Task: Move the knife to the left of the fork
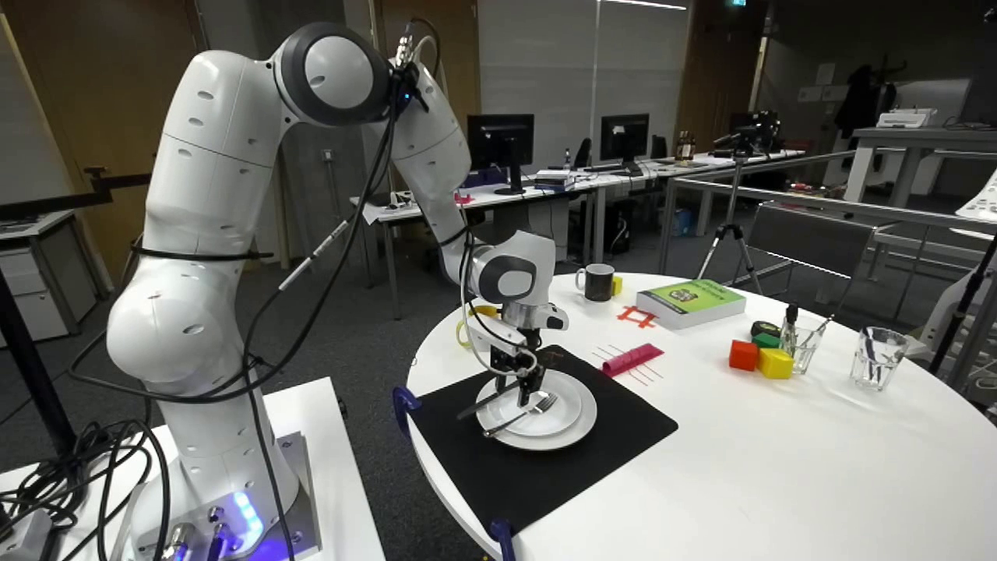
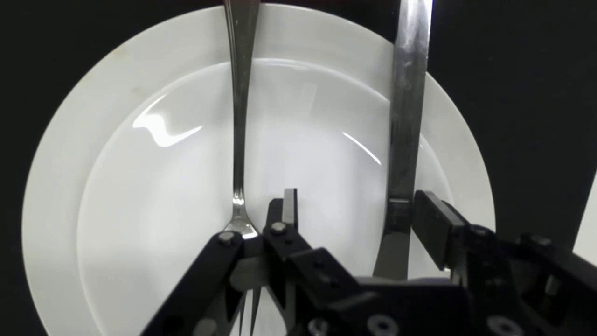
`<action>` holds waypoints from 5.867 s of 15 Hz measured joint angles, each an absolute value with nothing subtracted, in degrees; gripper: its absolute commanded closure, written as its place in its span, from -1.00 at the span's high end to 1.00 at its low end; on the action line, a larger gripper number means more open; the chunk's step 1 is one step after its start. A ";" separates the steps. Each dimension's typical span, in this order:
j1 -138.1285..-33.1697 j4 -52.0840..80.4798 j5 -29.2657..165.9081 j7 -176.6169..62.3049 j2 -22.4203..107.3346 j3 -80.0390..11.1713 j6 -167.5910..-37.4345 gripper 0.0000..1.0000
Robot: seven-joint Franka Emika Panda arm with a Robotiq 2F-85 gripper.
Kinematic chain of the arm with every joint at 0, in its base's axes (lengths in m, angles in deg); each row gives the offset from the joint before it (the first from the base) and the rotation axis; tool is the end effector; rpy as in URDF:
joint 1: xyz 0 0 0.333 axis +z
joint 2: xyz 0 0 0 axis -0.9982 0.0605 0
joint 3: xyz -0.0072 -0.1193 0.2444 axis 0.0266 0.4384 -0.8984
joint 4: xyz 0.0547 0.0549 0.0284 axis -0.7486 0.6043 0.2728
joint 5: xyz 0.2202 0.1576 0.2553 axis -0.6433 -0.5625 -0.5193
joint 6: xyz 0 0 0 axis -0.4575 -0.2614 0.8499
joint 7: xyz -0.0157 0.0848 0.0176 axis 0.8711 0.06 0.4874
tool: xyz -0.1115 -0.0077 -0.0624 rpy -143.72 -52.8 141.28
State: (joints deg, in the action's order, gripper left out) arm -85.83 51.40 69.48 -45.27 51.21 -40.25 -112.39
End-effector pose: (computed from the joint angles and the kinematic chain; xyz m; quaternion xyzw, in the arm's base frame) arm 0.4822 0.0230 0.1091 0.9892 0.1152 -0.0905 0.0073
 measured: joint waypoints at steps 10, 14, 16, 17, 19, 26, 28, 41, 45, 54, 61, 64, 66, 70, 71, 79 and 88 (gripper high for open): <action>-85.79 50.87 69.54 -45.66 51.36 -40.02 -112.39 -0.92; -85.79 50.80 69.54 -45.96 51.40 -39.91 -112.39 -0.92; -85.79 50.79 69.55 -46.15 51.40 -39.74 -112.39 -0.92; -85.79 50.79 69.58 -46.21 51.40 -39.59 -112.39 -0.92; -85.79 50.79 69.78 -46.23 51.41 -39.21 -112.38 -0.92; -85.78 50.78 71.07 -46.24 51.55 -38.20 -112.32 -0.02; -85.77 50.78 71.40 -46.26 51.63 -38.19 -112.31 0.25; -85.62 50.69 71.83 -46.28 51.94 -38.18 -112.31 1.00; -85.63 50.69 71.83 -46.32 51.64 -38.17 -112.31 1.00; -85.68 50.69 71.79 -50.36 51.40 -37.35 -112.33 1.00; -85.67 50.69 71.79 -53.98 51.41 -36.82 -112.35 1.00; -85.67 50.72 71.74 -54.16 51.42 -36.82 -112.53 1.00; -85.67 50.80 71.63 -54.16 51.42 -36.82 -113.00 1.00; -85.86 50.92 70.91 -53.88 51.42 -36.98 -113.78 1.00; -85.99 50.96 70.60 -53.69 51.42 -37.09 -113.96 1.00; -87.16 51.16 68.40 -51.70 51.42 -37.63 -114.39 1.00; -88.28 51.51 67.20 -49.64 51.42 -37.82 -114.45 1.00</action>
